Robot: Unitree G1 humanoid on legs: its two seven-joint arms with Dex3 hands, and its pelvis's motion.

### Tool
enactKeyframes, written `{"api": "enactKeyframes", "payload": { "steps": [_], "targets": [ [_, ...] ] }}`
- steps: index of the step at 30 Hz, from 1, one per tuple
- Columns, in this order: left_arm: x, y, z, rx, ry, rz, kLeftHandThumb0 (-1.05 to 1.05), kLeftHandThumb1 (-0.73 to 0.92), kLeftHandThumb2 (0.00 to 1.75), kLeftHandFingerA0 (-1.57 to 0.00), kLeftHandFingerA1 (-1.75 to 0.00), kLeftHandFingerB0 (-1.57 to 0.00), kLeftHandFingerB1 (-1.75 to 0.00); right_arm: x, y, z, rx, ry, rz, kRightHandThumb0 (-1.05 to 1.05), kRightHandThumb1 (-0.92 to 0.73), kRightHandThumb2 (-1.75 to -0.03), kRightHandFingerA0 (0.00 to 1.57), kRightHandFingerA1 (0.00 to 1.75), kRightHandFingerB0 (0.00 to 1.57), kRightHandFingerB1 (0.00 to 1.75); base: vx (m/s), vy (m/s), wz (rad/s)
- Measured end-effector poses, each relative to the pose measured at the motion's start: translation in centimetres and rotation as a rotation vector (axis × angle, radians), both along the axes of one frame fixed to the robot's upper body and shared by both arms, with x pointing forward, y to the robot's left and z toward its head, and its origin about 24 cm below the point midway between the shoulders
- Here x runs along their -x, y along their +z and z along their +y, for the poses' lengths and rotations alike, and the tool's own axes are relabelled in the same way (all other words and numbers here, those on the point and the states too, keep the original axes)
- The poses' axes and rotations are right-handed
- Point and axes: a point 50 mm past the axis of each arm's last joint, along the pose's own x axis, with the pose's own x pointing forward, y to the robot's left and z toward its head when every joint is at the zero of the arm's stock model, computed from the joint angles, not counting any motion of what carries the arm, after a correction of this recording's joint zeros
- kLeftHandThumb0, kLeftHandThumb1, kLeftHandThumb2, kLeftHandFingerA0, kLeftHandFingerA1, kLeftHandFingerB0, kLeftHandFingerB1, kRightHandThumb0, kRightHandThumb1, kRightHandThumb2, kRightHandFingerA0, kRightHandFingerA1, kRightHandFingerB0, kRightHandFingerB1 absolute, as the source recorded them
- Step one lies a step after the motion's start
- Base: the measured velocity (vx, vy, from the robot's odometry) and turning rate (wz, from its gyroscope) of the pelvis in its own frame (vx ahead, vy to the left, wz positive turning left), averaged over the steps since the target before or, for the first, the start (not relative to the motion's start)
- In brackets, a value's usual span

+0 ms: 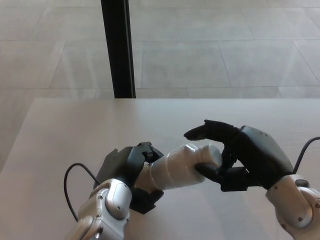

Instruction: The robot uses its left hand to to lift the bottle kept on the middle of the desk and tilts it towards its right hand. It then uses its right hand to rotate its cap to open it and places the bottle and cap back on the desk

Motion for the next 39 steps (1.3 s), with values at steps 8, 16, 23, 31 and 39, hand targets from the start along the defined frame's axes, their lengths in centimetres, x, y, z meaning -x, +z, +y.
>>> {"api": "enactKeyframes", "payload": {
  "steps": [8,16,23,31,39],
  "targets": [
    [0.0,-0.2,-0.1,-0.005,0.009,0.002,0.00,0.66,0.92,-0.84,-1.52,-0.58,-0.71,0.1,0.1,0.2,-0.007,0.016,-0.031,-0.35,-0.65,-0.72,1.08,1.43,0.91,0.71,0.00,0.000,0.00],
    [0.2,-0.4,0.1,-0.005,0.020,0.000,0.00,0.68,0.89,-0.82,-1.50,-0.58,-0.71,0.6,-0.3,-0.2,0.024,0.017,-0.007,-0.50,-0.67,-0.61,1.08,1.07,0.43,0.39,0.00,0.000,0.00],
    [0.4,-0.7,0.2,0.004,0.033,0.007,0.00,0.74,0.78,-0.80,-1.45,-0.52,-0.64,0.8,-0.8,-1.0,0.095,0.020,0.061,-0.72,-0.51,-0.84,0.99,0.96,0.08,0.34,0.00,0.000,0.00],
    [1.0,-1.7,0.1,-0.004,0.038,0.040,0.01,0.72,0.81,-0.82,-1.45,-0.54,-0.68,0.5,-0.7,-2.2,0.138,-0.047,0.118,-0.78,-0.63,-0.60,0.91,1.06,0.00,0.19,0.00,0.000,0.00],
    [1.4,-1.8,0.2,-0.002,0.044,0.039,0.03,0.67,0.92,-0.81,-1.46,-0.56,-0.67,0.2,-0.2,-3.5,0.116,-0.115,0.115,-0.66,-0.63,-0.60,1.04,0.88,0.20,0.28,0.00,0.000,0.00]
  ]
}}
